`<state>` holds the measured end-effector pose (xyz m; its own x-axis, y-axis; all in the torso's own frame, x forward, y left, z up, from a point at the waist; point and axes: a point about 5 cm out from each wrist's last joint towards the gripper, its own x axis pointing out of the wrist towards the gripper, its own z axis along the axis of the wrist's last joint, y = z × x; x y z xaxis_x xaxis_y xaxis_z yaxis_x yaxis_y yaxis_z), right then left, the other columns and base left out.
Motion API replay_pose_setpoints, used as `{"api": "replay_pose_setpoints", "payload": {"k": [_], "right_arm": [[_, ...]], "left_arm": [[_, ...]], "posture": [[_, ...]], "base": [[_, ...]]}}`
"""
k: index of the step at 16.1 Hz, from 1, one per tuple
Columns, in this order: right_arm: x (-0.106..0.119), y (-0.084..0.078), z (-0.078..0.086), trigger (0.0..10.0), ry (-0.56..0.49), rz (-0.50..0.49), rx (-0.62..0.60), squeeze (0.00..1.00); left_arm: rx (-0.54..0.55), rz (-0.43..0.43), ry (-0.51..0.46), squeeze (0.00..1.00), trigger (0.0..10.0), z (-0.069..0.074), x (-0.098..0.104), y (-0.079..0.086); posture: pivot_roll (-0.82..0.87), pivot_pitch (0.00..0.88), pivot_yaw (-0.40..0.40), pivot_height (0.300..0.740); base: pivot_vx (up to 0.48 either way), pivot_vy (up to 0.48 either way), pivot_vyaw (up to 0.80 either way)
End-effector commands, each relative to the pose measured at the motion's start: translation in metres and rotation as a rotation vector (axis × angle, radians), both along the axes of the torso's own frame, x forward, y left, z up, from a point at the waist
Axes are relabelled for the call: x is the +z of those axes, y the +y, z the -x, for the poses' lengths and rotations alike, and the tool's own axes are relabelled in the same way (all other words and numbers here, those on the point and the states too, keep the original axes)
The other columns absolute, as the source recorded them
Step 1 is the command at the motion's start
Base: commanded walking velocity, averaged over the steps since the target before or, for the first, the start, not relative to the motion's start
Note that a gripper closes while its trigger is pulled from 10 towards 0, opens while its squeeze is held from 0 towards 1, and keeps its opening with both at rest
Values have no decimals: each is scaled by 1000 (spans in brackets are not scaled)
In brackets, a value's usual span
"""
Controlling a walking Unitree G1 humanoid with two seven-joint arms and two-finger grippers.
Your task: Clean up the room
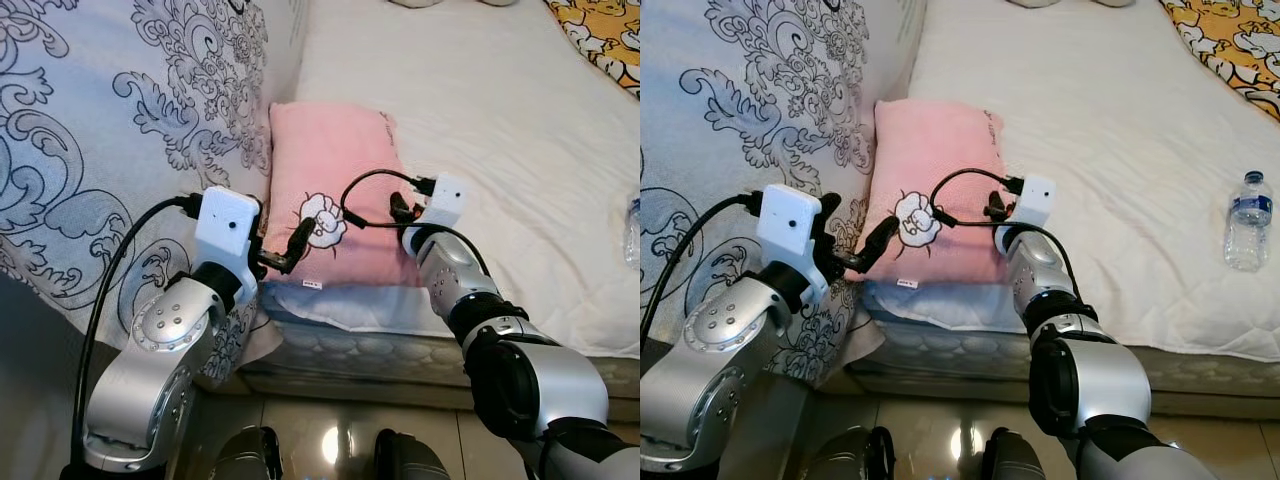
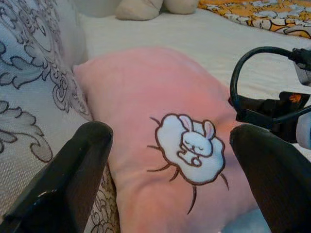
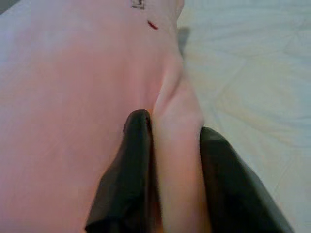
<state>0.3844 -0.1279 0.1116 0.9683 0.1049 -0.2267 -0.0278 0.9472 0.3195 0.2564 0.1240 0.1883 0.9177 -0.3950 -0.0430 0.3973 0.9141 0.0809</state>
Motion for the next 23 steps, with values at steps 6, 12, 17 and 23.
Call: {"api": "replay_pose_setpoints", "payload": {"k": [6,12,17,23], "right_arm": [[-12,-4,5,10000,104,-34,-28,1000],[2,-41,28,10000,-129,225,-89,1000],[19,-54,75,10000,-337,453,-138,1000],[-9,-57,126,10000,-316,518,51,980]], "left_arm": [[-2,-23,1,0,10000,-5,-4,1],[25,-1,-32,0,10000,-16,-7,4],[131,55,-36,0,10000,-21,-31,14],[333,70,25,0,10000,24,-90,52]], "posture": [[-23,80,35,740],[-68,7,38,740],[-102,0,60,740],[-119,0,91,740]], "base": [[0,0,0],[0,0,0],[0,0,0],[0,0,0]]}}
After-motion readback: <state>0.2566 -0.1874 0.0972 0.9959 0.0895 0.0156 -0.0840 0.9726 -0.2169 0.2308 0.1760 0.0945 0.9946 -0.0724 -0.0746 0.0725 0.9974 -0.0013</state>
